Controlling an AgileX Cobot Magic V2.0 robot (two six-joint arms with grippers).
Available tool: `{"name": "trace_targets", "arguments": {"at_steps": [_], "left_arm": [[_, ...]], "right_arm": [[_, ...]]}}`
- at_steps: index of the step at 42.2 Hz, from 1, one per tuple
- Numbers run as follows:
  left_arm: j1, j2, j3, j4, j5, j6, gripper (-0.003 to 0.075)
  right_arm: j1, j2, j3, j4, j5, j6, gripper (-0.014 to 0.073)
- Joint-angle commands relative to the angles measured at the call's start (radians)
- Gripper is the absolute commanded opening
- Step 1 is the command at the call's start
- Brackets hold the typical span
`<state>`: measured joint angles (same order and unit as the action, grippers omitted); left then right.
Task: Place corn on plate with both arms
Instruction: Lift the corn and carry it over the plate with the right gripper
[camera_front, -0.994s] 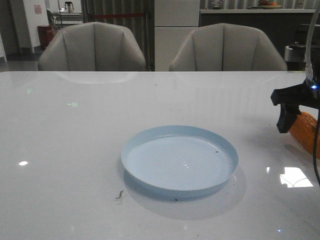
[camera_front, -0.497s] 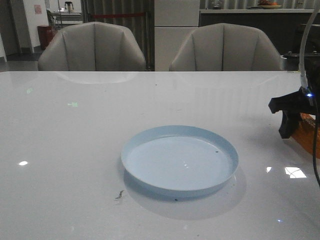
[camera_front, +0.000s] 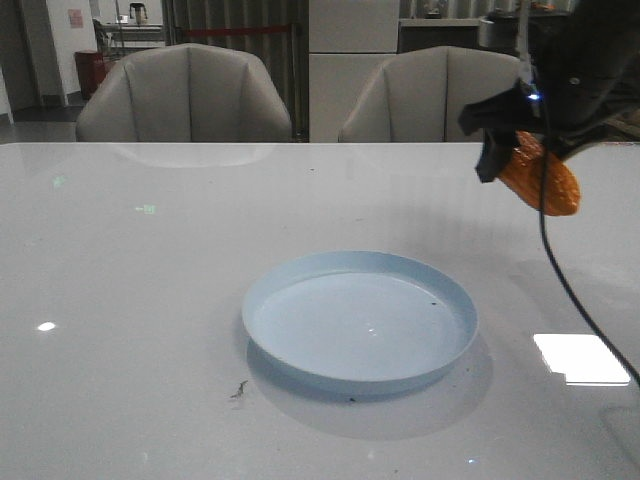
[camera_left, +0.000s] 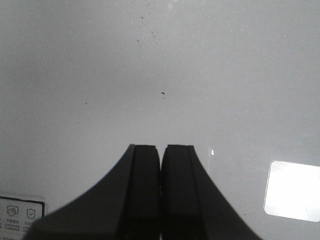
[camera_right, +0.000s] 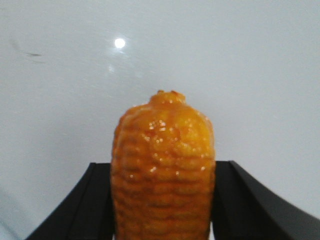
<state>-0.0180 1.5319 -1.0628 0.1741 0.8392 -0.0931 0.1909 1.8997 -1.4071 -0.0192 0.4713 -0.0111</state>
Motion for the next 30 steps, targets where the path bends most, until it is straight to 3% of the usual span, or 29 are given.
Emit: {"name": "trace_targets", "arguments": {"at_steps": [1,15,30], "left_arm": [[0.001,-0.043,-0.024,-0.003,-0.021,-0.012,0.0093],[0.001,-0.043,-0.024,-0.005,-0.025,-0.012,0.0093],[0.001,-0.043,-0.024,-0.011,-0.027,-0.012,0.0093]], "right_arm": [[0.068,-0.051,-0.053,-0.006,-0.026,-0.014,0.0204],[0.296,-0.019,-0.053,-0.006,0.069,-0.065,0.0204],[0.352,0.038,-0.051,-0.002,0.133,-0.074,0.0204]]}}
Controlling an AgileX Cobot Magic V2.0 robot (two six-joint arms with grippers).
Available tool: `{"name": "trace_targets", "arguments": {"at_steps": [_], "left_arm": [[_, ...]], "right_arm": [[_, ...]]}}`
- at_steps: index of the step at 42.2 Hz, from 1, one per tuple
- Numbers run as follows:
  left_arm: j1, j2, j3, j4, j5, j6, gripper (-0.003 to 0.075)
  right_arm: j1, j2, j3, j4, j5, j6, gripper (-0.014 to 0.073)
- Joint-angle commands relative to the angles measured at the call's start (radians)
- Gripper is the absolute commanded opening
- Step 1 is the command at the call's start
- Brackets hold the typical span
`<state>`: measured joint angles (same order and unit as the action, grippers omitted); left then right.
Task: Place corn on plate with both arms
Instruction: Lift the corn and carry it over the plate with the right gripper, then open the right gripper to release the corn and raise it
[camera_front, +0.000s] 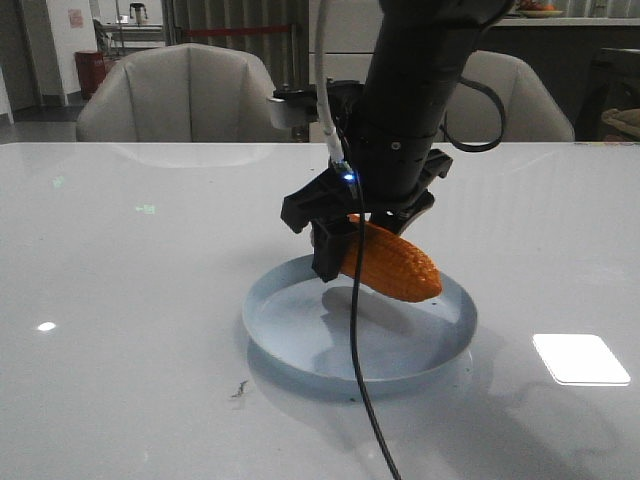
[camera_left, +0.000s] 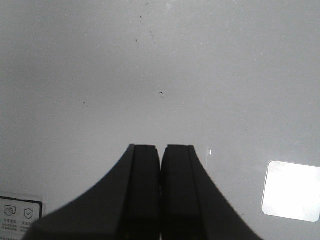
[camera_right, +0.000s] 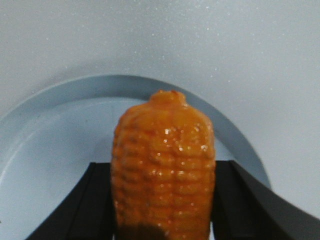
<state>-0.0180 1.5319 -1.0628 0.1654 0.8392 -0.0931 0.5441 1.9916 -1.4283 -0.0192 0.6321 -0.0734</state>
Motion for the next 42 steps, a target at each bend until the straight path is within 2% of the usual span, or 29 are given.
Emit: {"name": "trace_targets", "arguments": {"at_steps": [1,8,10,12,17,20,26,34,42], "left_arm": [[0.001,-0.043,-0.024,-0.002,-0.027,-0.012,0.0093],[0.001,-0.043,-0.024,-0.002,-0.027,-0.012,0.0093],[0.001,-0.043,-0.024,-0.002,-0.027,-0.012,0.0093],[0.001,-0.043,-0.024,-0.002,-0.027,-0.012,0.0093],[0.001,-0.043,-0.024,-0.002,-0.029,-0.012,0.0093],[0.001,-0.043,-0.024,-0.002,-0.029,-0.012,0.0093],[0.001,-0.043,-0.024,-0.002,-0.029,-0.012,0.0093],[0.001,-0.043,-0.024,-0.002,-0.026,-0.012,0.0093],[0.001,-0.043,-0.026,-0.002,-0.026,-0.012,0.0093]], "right_arm": [[-0.001,-0.054,-0.03,-0.001,-0.028,-0.012,0.0204],[-0.001,-0.051,-0.03,0.019,-0.03,-0.012,0.0208],[-0.001,-0.049,-0.03,0.019,-0.03,-0.012,0.0233],[-0.001,-0.046,-0.03,0.019,-0.029,-0.012,0.0283],[-0.001,-0.035,-0.03,0.026,-0.021,-0.012,0.0503],[-0.001,-0.031,-0.03,0.04,-0.022,-0.012,0.0596],[-0.001,-0.034,-0.042,0.053,-0.011,-0.012,0.057],[-0.01,-0.071,-0.112,0.053,0.075,-0.01,0.057],[-0.08,-0.185,-0.148,0.053,0.144,0.073,0.057]]}}
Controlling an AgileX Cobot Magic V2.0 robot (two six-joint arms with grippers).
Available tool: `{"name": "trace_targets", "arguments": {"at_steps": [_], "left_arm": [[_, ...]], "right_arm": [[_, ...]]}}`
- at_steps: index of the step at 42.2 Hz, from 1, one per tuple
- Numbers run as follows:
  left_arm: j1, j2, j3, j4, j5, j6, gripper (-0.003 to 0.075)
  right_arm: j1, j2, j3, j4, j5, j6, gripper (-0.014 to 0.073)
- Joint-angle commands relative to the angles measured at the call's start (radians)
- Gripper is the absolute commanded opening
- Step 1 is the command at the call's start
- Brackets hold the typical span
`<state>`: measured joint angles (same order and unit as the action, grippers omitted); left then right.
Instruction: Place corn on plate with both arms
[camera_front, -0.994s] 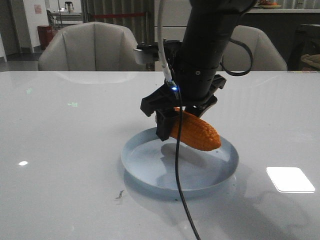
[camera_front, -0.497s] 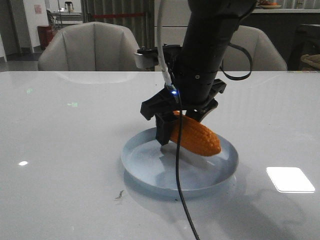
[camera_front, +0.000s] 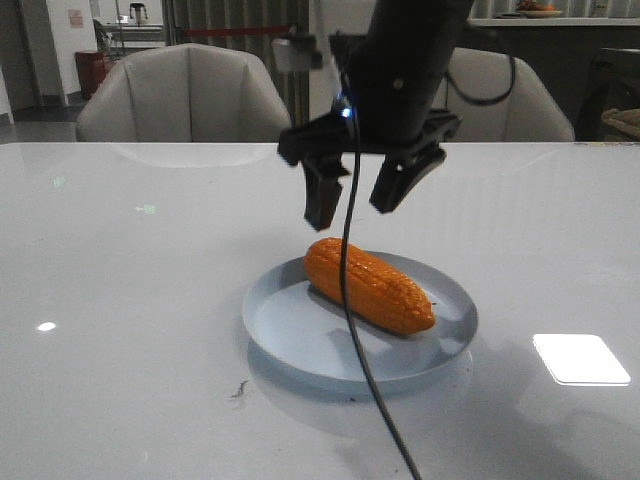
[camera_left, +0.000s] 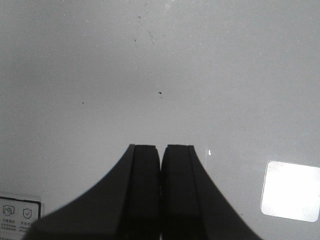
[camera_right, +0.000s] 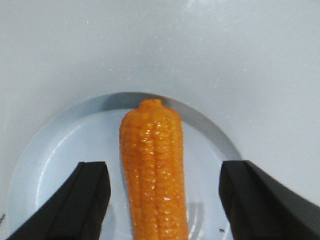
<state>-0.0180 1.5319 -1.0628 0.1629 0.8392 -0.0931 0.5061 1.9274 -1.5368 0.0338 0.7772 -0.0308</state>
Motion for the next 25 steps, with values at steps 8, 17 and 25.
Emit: {"name": "trace_targets", "arguments": {"at_steps": [8,17,25], "left_arm": [[0.001,-0.043,-0.026,0.0,-0.032,-0.012,0.0093],[0.001,-0.043,-0.026,0.0,-0.036,-0.012,0.0093],[0.001,-0.043,-0.026,0.0,-0.05,-0.012,0.0093]], "right_arm": [[-0.184,-0.262,-0.037,0.0,0.086,0.039,0.057],[-0.411,-0.416,0.084,0.002,0.112,0.039,0.057],[-0.552,-0.554,0.317,0.002,0.06,0.011,0.057]]}}
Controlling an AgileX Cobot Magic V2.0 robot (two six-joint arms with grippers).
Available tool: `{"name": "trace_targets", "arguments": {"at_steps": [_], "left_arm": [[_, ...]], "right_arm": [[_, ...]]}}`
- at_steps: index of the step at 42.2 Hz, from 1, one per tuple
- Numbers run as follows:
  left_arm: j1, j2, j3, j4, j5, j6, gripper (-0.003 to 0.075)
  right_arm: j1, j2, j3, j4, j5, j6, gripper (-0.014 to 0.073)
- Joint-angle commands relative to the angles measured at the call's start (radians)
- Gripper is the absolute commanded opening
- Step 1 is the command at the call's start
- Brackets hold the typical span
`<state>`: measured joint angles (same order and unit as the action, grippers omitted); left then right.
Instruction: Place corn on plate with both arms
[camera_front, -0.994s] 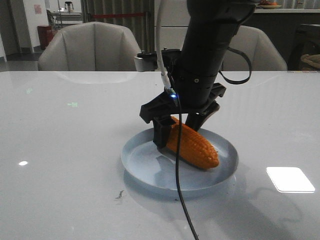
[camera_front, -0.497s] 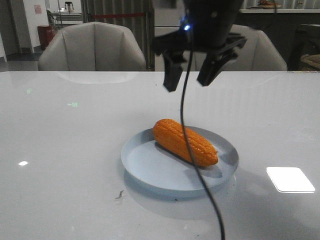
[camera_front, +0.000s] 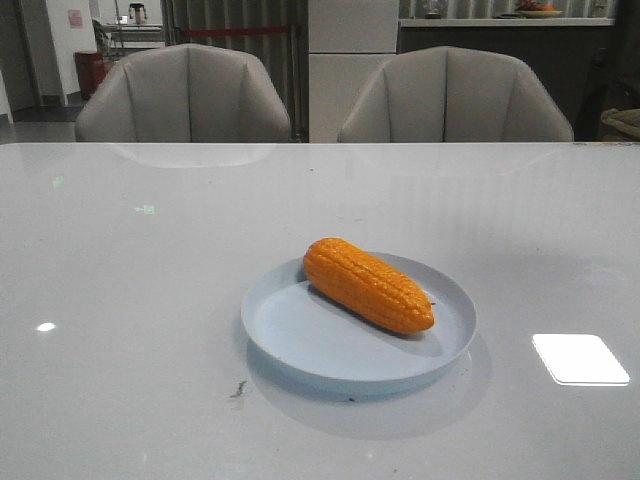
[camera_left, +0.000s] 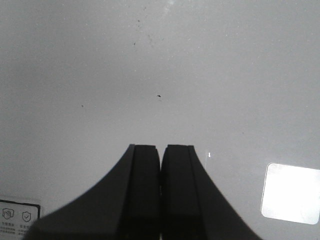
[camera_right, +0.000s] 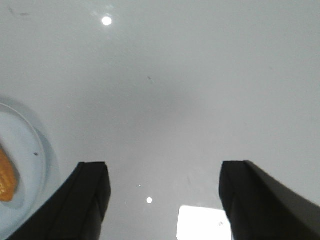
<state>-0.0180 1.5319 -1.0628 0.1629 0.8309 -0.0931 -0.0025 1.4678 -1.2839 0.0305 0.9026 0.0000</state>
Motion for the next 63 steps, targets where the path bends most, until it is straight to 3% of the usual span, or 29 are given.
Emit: {"name": "trace_targets", "arguments": {"at_steps": [1,12,35,49,63], "left_arm": [[0.001,-0.043,-0.026,0.0,-0.044,-0.012,0.0093],[0.001,-0.043,-0.026,0.0,-0.07,-0.012,0.0093],[0.001,-0.043,-0.026,-0.048,-0.141,-0.012,0.0093],[-0.003,-0.133,0.023,-0.053,-0.376,-0.008,0.0093],[-0.09,-0.506,0.367,-0.048,-0.764,-0.008,0.0093]], "right_arm": [[-0.053,-0.115,0.106,0.006,-0.075,-0.024,0.057],[-0.064,-0.23,0.376,0.008,-0.218,-0.023,0.057],[-0.064,-0.227,0.389,0.019,-0.207,-0.023,0.057],[-0.064,-0.227,0.389,0.022,-0.205,-0.023,0.057],[-0.064,-0.227,0.389,0.022,-0.205,-0.023,0.057]]}}
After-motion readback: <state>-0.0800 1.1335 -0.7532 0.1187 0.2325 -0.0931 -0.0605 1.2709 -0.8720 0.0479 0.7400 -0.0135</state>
